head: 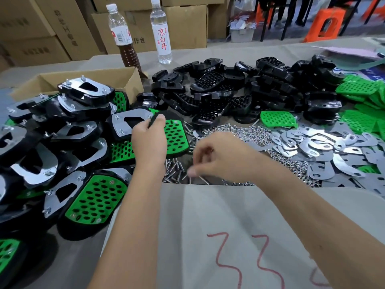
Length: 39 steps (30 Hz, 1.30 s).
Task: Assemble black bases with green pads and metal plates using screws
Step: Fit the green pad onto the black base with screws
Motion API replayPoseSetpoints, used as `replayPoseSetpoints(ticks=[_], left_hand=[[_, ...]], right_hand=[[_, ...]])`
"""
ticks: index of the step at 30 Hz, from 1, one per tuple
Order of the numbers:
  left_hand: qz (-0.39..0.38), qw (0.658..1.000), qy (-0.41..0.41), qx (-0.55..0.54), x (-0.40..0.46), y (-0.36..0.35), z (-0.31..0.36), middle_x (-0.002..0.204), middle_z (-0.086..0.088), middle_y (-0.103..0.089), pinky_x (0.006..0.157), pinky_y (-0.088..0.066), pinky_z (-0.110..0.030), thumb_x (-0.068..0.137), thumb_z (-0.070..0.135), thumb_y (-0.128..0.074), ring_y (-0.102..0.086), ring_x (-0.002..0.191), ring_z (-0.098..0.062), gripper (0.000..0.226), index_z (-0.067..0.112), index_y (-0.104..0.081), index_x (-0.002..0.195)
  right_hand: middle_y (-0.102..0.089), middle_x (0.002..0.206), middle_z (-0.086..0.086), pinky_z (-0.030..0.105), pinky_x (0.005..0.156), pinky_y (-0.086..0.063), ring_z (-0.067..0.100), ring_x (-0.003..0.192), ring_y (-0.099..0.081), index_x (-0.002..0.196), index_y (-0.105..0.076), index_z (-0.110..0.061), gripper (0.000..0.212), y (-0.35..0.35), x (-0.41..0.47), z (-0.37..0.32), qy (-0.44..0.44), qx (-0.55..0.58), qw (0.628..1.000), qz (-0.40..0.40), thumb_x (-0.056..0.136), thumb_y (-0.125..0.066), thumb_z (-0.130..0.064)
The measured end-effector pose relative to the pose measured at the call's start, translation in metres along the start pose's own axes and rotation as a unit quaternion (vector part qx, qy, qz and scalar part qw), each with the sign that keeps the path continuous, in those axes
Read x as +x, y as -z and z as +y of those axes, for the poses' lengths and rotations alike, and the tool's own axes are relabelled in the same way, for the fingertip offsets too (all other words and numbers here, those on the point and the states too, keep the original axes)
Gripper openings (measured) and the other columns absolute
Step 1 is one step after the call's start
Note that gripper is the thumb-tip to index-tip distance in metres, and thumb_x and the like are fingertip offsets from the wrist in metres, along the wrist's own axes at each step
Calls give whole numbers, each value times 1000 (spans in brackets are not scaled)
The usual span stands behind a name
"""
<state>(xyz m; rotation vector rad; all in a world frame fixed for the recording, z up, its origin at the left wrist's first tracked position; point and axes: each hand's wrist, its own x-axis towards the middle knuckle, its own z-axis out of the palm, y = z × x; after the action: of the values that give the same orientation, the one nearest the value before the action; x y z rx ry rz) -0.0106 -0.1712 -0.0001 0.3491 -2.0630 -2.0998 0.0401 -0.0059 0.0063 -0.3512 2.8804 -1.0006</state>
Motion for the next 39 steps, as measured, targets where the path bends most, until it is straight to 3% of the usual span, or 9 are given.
replayPoseSetpoints(ticks=[3,5,9,14,20,26,31,35,39], left_hand=[[-38,999,11,-3,4,3,-2,74,7,-67,69,-52,-32,88,16,-67,-63,71,-13,17,25,-68,74],[-87,996,10,33,2,2,-3,87,9,-77,72,-60,-31,86,7,-70,-73,80,-10,24,28,-75,95],[-110,992,22,64,5,2,-6,93,-4,-79,69,-61,-31,85,5,-81,-78,81,-16,40,9,-64,120],[-202,973,9,110,-2,0,-7,98,-5,-79,86,-57,-35,71,21,-85,-76,95,-20,36,20,-75,105],[-285,951,-65,103,-13,-9,-3,99,4,-81,92,-56,-31,77,20,-78,-75,101,-13,23,28,-81,98],[-298,945,-83,103,-16,-13,-5,89,19,-79,70,-47,-3,89,3,-77,-70,88,10,27,30,-78,94],[-266,954,-98,97,-20,-18,-5,92,0,-81,74,-53,-15,88,-2,-74,-74,86,-4,22,16,-81,98],[-225,959,-140,98,-28,-23,-6,91,10,-81,78,-56,-15,88,-4,-74,-75,89,-1,28,22,-80,96],[-191,958,-159,144,-23,-23,-7,104,2,-79,96,-59,-34,87,2,-77,-73,102,-10,24,10,-79,110]], right_hand=[[-68,73,-8,26,63,-48,6,69,-62,79,-72,-20,20,-8,0,-7,32,-103,992,-65,81,-87,-34],[-66,71,-8,27,64,-47,7,68,-61,76,-70,-19,20,-7,1,-7,36,-97,993,-48,86,-83,-30],[-63,65,-3,23,55,-42,7,51,-51,85,-69,-16,12,7,0,6,-8,128,989,74,89,-80,-14],[-72,68,14,28,57,-61,28,61,-74,90,-74,-1,7,11,-1,9,24,393,884,252,90,-73,6],[-73,66,-1,33,57,-57,21,62,-72,71,-70,-18,20,-3,6,18,30,271,884,380,80,-88,-13],[-67,67,-1,46,59,-53,23,62,-64,71,-65,-12,25,-11,7,21,53,202,881,424,83,-86,-17],[-63,67,-1,42,57,-48,19,62,-59,71,-62,-6,26,-14,7,20,116,62,888,440,87,-82,-13],[-65,68,-5,42,59,-52,16,63,-62,73,-64,-10,23,-15,6,19,65,125,882,449,87,-81,-16],[-64,70,3,47,63,-50,23,68,-60,75,-64,-3,20,-8,4,23,97,39,912,397,89,-77,-9]])
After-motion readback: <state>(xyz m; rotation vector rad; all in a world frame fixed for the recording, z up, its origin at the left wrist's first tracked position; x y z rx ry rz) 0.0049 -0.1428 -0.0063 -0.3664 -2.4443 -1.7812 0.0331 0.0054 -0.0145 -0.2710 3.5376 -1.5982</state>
